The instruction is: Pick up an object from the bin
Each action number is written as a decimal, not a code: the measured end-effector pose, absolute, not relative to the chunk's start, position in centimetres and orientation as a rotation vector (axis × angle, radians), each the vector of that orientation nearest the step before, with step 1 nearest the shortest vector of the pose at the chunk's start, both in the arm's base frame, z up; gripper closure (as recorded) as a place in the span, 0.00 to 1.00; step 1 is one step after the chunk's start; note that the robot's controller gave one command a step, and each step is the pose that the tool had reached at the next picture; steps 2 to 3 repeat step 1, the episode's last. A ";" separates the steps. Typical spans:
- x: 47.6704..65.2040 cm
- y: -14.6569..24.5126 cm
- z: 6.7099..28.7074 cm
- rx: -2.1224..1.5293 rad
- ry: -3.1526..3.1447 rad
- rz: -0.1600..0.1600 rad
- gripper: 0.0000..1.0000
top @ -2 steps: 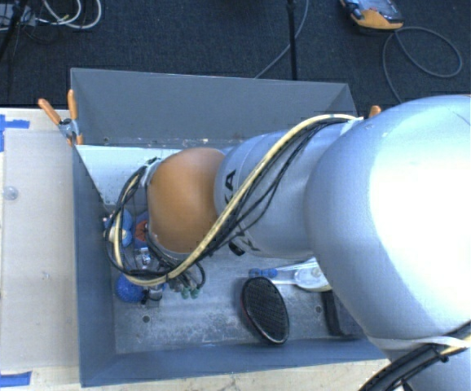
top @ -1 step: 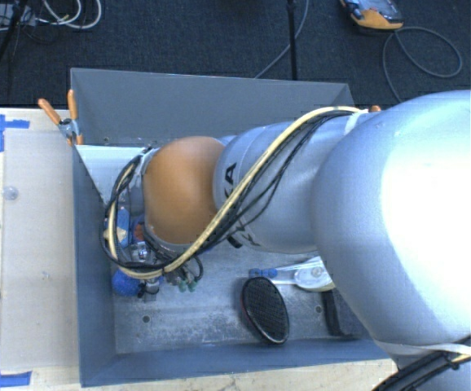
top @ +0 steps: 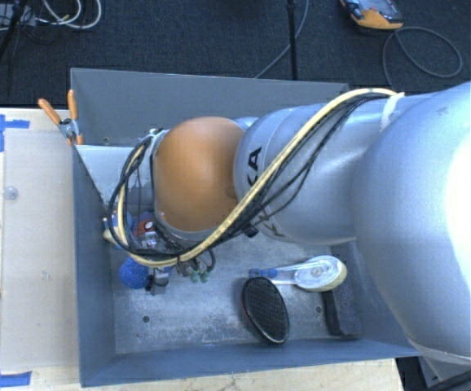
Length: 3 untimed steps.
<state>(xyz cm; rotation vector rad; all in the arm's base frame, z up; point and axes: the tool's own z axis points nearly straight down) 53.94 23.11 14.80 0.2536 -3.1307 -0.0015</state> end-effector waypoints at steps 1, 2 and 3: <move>55.7 23.7 22.9 0.287 -3.132 -0.003 1.00; 55.7 23.7 22.9 0.287 -3.132 -0.003 1.00; 55.7 23.7 22.9 0.287 -3.132 -0.003 1.00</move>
Offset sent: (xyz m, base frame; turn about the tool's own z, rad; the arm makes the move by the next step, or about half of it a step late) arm 0.0000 0.0000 0.0000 0.0000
